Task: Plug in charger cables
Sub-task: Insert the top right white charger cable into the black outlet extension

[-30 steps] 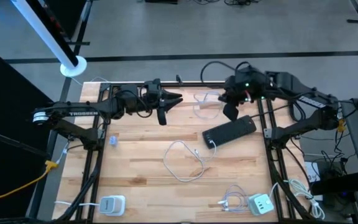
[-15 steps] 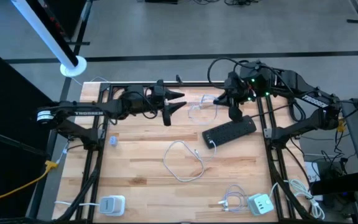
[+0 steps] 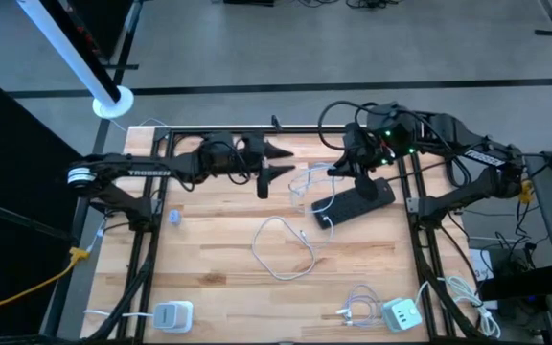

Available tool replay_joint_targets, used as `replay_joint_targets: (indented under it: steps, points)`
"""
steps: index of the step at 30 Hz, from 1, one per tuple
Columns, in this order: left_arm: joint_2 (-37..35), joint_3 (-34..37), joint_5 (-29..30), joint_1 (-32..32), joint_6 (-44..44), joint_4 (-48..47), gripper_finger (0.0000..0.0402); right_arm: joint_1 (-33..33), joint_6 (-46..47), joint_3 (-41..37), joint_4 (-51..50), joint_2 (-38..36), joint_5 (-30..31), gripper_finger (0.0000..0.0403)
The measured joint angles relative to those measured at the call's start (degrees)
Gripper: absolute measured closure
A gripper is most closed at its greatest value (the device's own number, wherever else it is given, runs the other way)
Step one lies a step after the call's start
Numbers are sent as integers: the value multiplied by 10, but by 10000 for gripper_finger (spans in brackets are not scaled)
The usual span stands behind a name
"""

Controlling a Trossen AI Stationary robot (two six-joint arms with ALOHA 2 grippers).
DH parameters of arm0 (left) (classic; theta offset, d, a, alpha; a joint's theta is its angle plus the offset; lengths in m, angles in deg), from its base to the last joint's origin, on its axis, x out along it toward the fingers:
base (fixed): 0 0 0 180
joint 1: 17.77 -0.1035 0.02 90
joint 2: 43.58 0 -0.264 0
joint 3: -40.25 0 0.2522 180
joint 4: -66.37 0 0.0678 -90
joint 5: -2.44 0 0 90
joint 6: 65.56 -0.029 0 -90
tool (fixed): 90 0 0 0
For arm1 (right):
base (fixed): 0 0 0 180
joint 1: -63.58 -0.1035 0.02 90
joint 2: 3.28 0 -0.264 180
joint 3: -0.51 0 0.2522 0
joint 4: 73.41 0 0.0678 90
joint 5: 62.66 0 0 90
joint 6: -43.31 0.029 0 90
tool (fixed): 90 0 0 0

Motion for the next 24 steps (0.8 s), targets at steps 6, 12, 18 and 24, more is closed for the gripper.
replay_joint_targets:
  steps: [6,12,18,24]
  points:
    - [67,-68,-69,0,45,-24,241,0,4,0,8,19,0,401]
    - [83,-111,-121,-2,29,-97,216,0,4,0,7,29,3,401]
    - [66,-137,-107,-10,-32,-188,208,0,9,0,1,24,16,401]
    - [53,-163,-99,-14,-89,-277,224,0,3,0,-10,13,33,401]
